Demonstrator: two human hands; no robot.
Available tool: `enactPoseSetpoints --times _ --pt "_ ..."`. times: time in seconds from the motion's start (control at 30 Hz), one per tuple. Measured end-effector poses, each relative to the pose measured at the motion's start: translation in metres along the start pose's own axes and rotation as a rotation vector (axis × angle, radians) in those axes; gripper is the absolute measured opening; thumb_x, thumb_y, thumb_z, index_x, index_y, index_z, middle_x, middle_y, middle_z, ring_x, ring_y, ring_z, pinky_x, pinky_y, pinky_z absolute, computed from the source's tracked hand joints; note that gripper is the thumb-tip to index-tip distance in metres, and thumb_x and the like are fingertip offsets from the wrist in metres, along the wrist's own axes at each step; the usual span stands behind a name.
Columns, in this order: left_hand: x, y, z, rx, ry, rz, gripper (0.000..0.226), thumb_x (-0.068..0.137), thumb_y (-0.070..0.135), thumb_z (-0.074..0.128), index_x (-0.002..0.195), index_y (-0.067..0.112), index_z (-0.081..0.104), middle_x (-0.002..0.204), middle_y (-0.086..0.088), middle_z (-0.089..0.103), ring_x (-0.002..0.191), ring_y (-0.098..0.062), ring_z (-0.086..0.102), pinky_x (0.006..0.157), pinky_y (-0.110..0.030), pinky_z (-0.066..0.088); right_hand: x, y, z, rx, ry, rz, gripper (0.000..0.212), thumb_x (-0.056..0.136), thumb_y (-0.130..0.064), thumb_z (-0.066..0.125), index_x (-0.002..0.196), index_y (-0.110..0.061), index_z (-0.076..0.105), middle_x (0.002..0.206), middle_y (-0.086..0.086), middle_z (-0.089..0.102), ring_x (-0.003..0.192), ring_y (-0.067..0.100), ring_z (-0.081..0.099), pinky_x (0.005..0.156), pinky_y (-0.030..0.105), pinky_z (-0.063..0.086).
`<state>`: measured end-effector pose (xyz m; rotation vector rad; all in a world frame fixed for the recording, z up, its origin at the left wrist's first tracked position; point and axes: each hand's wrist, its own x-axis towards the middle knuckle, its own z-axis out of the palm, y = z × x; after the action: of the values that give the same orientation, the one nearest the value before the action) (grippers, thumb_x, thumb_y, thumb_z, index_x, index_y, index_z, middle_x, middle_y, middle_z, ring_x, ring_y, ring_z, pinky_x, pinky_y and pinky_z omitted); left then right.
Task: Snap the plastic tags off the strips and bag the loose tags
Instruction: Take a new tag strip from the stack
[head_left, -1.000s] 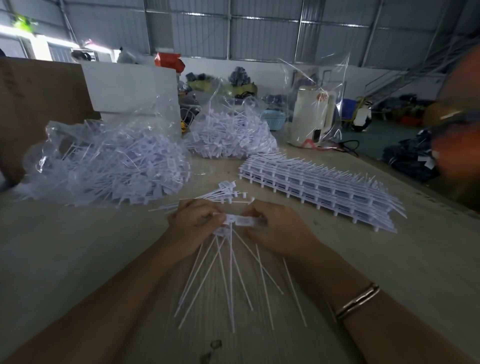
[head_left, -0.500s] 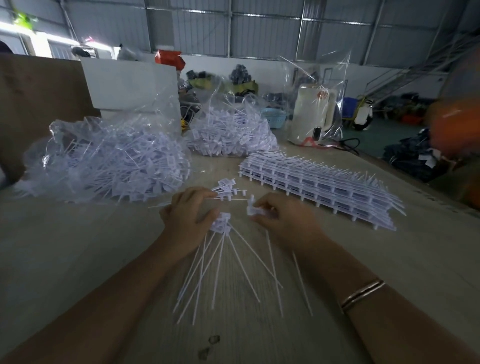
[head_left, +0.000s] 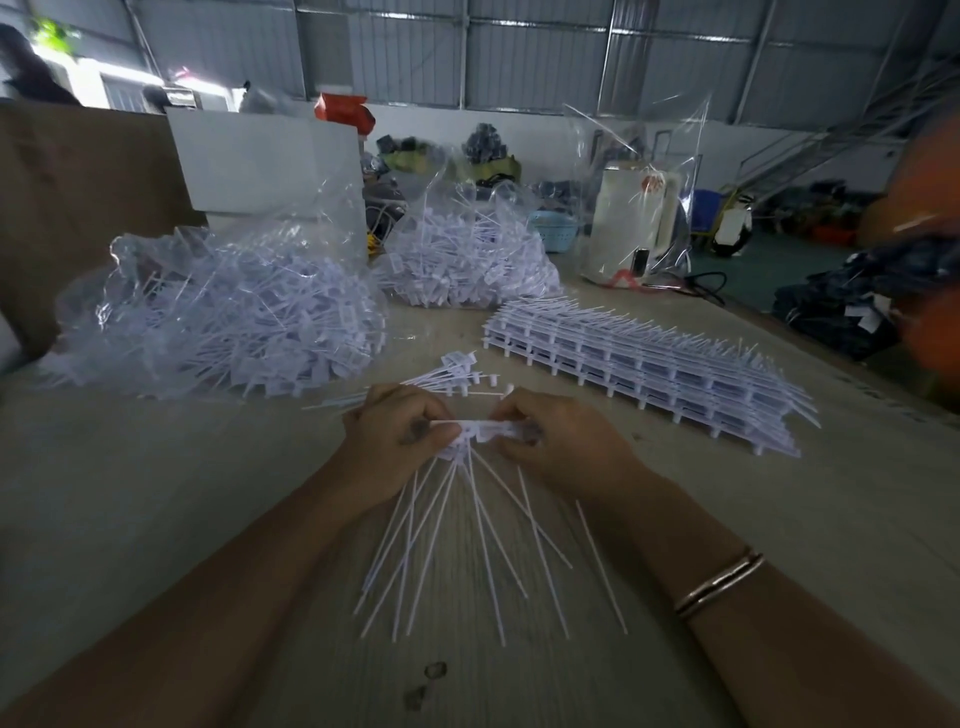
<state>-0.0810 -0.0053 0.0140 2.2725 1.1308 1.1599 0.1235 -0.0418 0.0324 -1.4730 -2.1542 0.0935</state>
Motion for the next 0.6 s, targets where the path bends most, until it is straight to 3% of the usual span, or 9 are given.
enactPoseSetpoints --times 0.1,0.23,0.33,0.4,0.5,0.6 --pt "0.0 0.002 -0.003 0.011 0.037 0.037 0.008 0.077 0.038 0.056 0.073 0.031 0.058 0.085 0.015 0.061 0.103 -0.014 0.048 0.096 -0.047 0.035 0.004 0.001 0.002 0.018 -0.007 0.009 0.023 0.088 -0.044 0.056 0.104 -0.03 0.064 0.096 -0.009 0.067 0.079 0.008 0.056 0.068 0.025 0.043" --pt "0.0 0.003 -0.002 0.043 0.101 0.091 0.009 0.078 0.033 0.057 0.073 0.025 0.059 0.083 0.016 0.059 0.1 -0.015 0.049 0.093 -0.046 0.038 0.005 0.002 0.002 0.129 -0.05 0.035 0.02 0.092 -0.037 0.053 0.104 -0.028 0.066 0.091 -0.009 0.067 0.073 0.003 0.056 0.069 0.024 0.044" --pt "-0.001 0.004 -0.004 0.013 0.152 0.096 0.007 0.079 0.025 0.06 0.075 0.019 0.06 0.082 0.014 0.058 0.098 -0.02 0.052 0.09 -0.042 0.041 0.003 0.0 0.002 0.275 -0.038 0.087 0.015 0.093 -0.034 0.051 0.088 -0.032 0.065 0.074 -0.018 0.062 0.062 -0.004 0.053 0.063 0.017 0.042" --pt "-0.002 0.002 -0.008 -0.021 0.214 0.057 0.007 0.082 0.019 0.065 0.077 0.016 0.061 0.082 0.015 0.056 0.098 -0.024 0.055 0.09 -0.04 0.041 -0.001 0.008 -0.006 0.367 0.011 0.17 0.019 0.094 -0.034 0.049 0.079 -0.032 0.061 0.074 -0.014 0.063 0.065 0.0 0.057 0.067 0.023 0.044" --pt "-0.002 0.0 -0.011 0.015 0.199 -0.034 0.016 0.078 0.033 0.057 0.079 0.019 0.063 0.084 0.02 0.056 0.104 -0.021 0.053 0.096 -0.044 0.038 -0.009 0.023 -0.015 0.245 0.021 0.186 0.005 0.091 -0.037 0.054 0.09 -0.036 0.058 0.087 -0.013 0.062 0.078 0.003 0.057 0.068 0.023 0.043" --pt "0.001 0.0 -0.004 0.16 0.136 -0.09 0.034 0.076 0.048 0.047 0.096 0.025 0.062 0.106 0.01 0.058 0.116 -0.022 0.046 0.101 -0.049 0.032 -0.007 0.013 -0.008 0.185 0.029 0.134 0.012 0.085 -0.044 0.059 0.094 -0.041 0.052 0.088 -0.02 0.057 0.081 -0.005 0.054 0.066 0.018 0.042"
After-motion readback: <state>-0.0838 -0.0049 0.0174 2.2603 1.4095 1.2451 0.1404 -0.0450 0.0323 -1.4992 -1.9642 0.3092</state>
